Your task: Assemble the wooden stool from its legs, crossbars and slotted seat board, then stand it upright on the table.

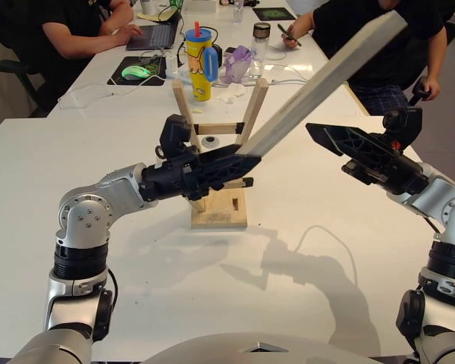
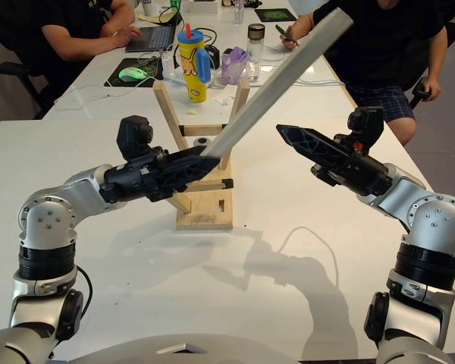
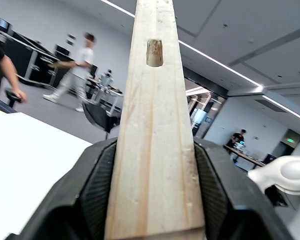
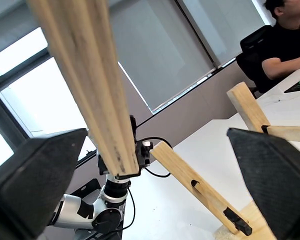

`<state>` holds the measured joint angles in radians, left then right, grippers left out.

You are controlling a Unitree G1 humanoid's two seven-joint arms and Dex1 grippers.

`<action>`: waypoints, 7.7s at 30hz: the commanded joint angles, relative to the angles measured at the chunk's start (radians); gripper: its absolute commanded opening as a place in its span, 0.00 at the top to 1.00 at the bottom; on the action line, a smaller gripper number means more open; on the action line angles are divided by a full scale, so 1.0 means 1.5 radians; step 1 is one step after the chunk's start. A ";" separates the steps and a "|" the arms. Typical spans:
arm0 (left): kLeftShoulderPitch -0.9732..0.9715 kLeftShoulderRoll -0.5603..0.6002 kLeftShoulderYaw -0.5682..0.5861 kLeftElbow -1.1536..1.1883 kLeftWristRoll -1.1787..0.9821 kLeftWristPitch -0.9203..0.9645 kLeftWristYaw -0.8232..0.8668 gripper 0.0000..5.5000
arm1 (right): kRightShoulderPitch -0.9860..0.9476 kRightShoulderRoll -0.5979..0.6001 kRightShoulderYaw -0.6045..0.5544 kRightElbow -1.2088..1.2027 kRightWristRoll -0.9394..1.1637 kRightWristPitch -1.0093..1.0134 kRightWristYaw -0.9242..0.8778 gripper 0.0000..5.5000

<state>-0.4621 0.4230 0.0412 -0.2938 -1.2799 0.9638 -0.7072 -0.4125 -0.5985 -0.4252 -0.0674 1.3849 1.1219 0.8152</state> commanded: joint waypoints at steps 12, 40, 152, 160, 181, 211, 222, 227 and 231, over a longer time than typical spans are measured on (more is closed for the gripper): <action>0.025 0.058 -0.039 0.005 0.057 0.046 -0.093 0.62 | 0.005 -0.012 -0.004 -0.009 0.139 0.018 -0.038 0.06; 0.015 0.067 -0.041 0.007 0.149 0.009 -0.117 0.62 | 0.022 -0.027 0.012 -0.008 0.126 0.015 -0.004 0.61; 0.206 0.044 -0.358 0.085 0.785 -0.148 0.019 0.32 | -0.364 -0.182 0.546 0.285 -0.729 -0.467 0.533 0.63; 0.206 0.034 -0.358 0.090 0.785 -0.151 0.027 0.32 | -0.364 -0.188 0.567 0.229 -0.772 -0.454 0.529 0.63; 0.205 0.000 -0.354 0.131 0.785 -0.166 0.039 0.32 | -0.357 -0.079 0.545 0.029 -0.723 -0.258 0.495 0.63; 0.214 -0.009 -0.299 0.128 0.814 -0.247 0.100 0.32 | -0.218 0.058 0.564 0.042 -0.743 -0.324 0.332 0.63; 0.436 -0.051 -0.171 -0.073 0.891 -0.478 0.311 0.32 | -0.226 0.044 0.563 0.083 -0.760 -0.319 0.299 0.63; 0.451 -0.054 -0.177 -0.060 0.920 -0.471 0.320 0.32 | -0.252 0.051 0.559 0.096 -0.763 -0.318 0.285 0.63; 0.444 -0.057 -0.190 -0.014 0.934 -0.425 0.309 0.32 | -0.254 0.064 0.543 0.101 -0.752 -0.331 0.271 0.63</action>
<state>0.2045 0.3359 -0.2399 -0.3545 0.1010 0.2782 -0.2393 -0.8417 -0.5133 0.3515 0.0434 0.2883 0.6000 1.2414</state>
